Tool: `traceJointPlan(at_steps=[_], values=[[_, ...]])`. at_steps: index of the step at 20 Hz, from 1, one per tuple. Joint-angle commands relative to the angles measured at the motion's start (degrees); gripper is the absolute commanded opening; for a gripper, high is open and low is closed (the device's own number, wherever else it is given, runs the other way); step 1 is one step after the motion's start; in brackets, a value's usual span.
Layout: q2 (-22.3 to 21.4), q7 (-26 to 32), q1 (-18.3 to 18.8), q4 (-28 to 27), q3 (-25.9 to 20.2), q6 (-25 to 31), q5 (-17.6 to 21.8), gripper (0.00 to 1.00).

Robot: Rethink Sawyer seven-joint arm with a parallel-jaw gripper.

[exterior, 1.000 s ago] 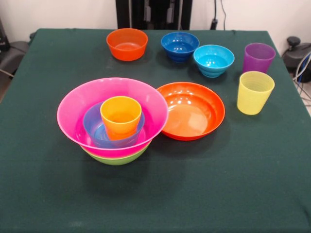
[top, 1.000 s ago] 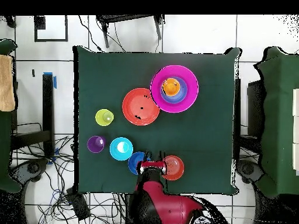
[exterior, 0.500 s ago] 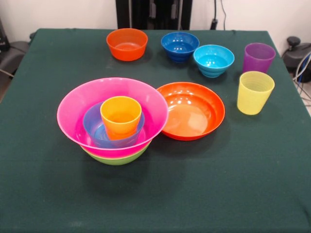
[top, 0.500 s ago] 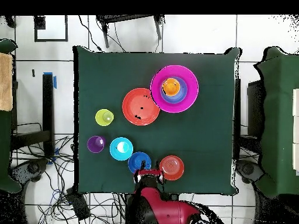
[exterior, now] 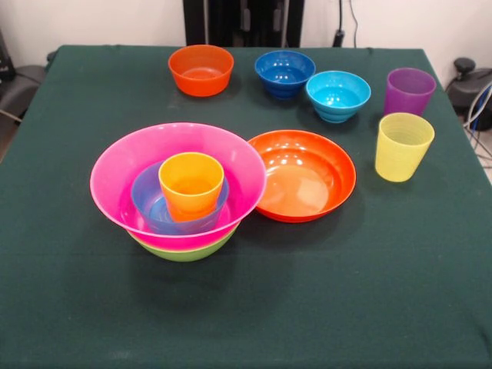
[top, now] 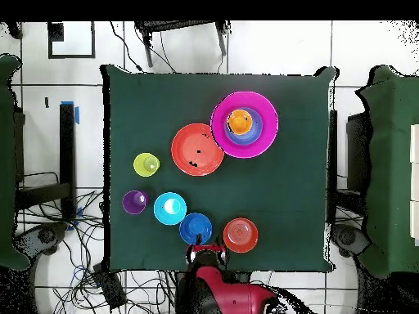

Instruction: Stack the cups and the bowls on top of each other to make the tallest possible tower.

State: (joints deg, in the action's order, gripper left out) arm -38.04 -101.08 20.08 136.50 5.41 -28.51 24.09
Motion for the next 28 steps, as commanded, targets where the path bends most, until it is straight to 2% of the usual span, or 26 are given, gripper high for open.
traceJointPlan(at_steps=[1, 6, 15, 28], values=[[9.71, -9.96, -2.51, -3.68, -4.42, 1.32, -0.20, 1.00], [13.60, -10.95, -4.89, -5.17, -3.56, -2.46, -1.94, 1.00], [15.61, -11.12, -6.30, -6.12, -2.77, -4.69, -2.21, 1.00], [16.08, -8.47, -1.78, -9.99, -4.30, -1.97, 0.90, 1.00]])
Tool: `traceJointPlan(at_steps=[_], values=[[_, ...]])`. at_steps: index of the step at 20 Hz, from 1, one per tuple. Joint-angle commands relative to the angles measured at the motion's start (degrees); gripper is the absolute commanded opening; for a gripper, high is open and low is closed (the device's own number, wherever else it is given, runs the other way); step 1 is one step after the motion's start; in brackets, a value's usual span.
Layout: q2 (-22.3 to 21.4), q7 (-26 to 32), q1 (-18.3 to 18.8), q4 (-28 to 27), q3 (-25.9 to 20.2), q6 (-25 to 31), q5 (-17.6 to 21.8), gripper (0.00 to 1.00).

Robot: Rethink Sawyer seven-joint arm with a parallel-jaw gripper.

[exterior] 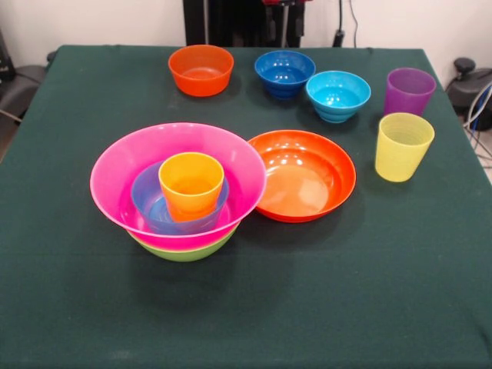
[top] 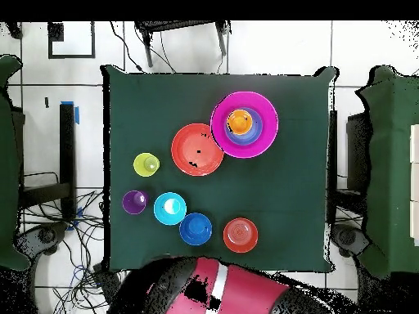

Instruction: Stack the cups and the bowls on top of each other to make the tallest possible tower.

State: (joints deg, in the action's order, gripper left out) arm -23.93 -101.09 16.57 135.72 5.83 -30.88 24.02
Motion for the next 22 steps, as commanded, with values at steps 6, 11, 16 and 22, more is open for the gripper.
traceJointPlan(at_steps=[6, 11, 16, 22], values=[[3.87, -8.16, 2.40, -11.06, -5.29, -0.07, 0.96, 1.00], [6.56, -9.04, 1.16, -10.83, -4.48, -2.41, 0.11, 1.00], [9.41, -9.90, -0.59, -11.27, -3.25, -5.48, -1.54, 1.00], [12.14, -10.38, 0.25, -12.69, -4.02, -6.45, -1.23, 1.00]])
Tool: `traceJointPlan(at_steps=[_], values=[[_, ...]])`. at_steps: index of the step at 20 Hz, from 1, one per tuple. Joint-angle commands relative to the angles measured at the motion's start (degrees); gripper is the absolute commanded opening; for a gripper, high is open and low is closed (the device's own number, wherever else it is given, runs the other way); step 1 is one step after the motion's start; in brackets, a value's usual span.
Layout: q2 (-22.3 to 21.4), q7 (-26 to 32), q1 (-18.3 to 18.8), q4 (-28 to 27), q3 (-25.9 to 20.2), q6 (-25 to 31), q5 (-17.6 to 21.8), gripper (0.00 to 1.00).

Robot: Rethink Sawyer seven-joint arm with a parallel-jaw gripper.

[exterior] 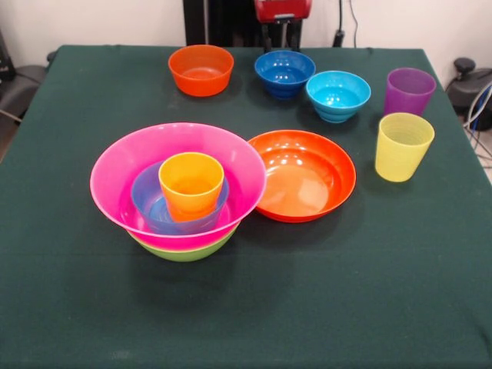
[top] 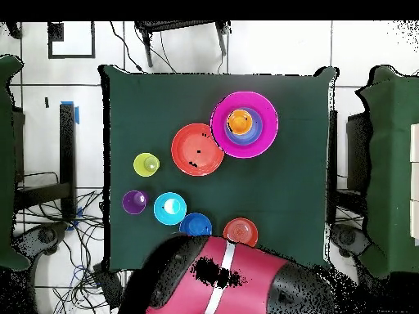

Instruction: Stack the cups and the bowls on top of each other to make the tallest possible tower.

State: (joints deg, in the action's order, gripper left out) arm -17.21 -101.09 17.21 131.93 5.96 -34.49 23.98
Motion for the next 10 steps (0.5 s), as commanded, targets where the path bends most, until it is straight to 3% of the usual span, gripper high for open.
traceJointPlan(at_steps=[1, 10], values=[[6.11, -10.26, 0.09, -9.34, -4.22, -3.21, -0.66, 1.00], [8.14, -8.88, 3.01, -10.53, -3.66, -4.39, 2.42, 1.00]])
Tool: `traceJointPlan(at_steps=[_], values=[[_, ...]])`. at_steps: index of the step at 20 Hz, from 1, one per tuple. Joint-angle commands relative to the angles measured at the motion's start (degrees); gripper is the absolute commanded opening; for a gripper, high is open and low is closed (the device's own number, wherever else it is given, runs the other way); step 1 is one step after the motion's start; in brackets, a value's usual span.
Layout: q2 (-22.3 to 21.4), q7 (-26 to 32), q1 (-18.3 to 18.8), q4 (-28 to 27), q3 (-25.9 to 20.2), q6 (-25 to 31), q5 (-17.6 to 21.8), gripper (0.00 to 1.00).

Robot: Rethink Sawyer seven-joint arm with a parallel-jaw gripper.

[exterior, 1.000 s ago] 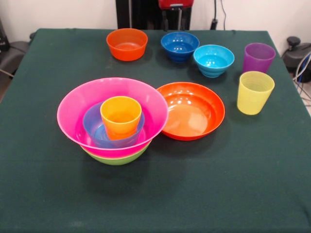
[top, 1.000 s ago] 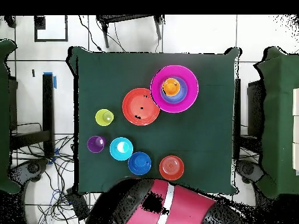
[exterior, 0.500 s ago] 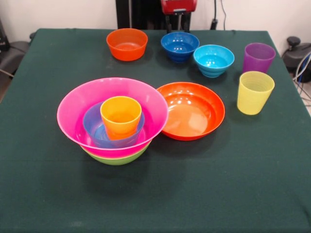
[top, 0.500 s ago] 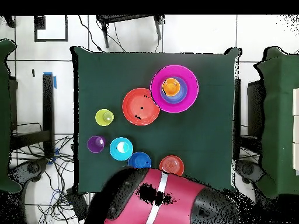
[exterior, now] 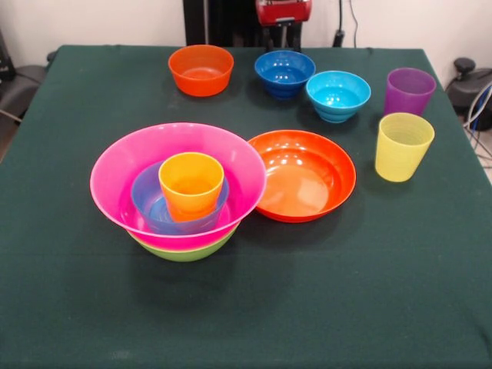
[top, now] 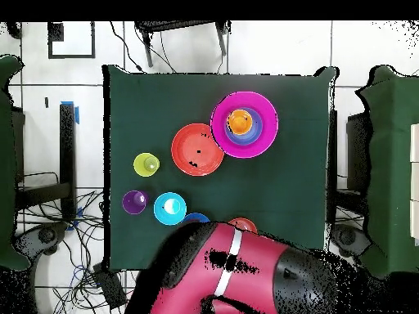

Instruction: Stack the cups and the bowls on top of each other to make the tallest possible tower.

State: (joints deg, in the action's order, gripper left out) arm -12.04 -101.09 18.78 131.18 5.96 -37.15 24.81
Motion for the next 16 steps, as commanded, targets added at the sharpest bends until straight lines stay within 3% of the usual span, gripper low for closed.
traceJointPlan(at_steps=[1, 6, 11, 16], values=[[2.73, -8.71, 1.75, -9.74, -3.74, -1.44, 2.01, 1.00], [-0.09, -8.85, 2.30, -7.61, -3.90, -0.30, 1.98, 1.00], [-7.75, -9.49, 0.87, -2.92, -2.62, -2.15, -0.04, 1.00], [-13.83, -9.46, 2.14, -0.61, -3.89, 2.58, 0.76, 1.00]])
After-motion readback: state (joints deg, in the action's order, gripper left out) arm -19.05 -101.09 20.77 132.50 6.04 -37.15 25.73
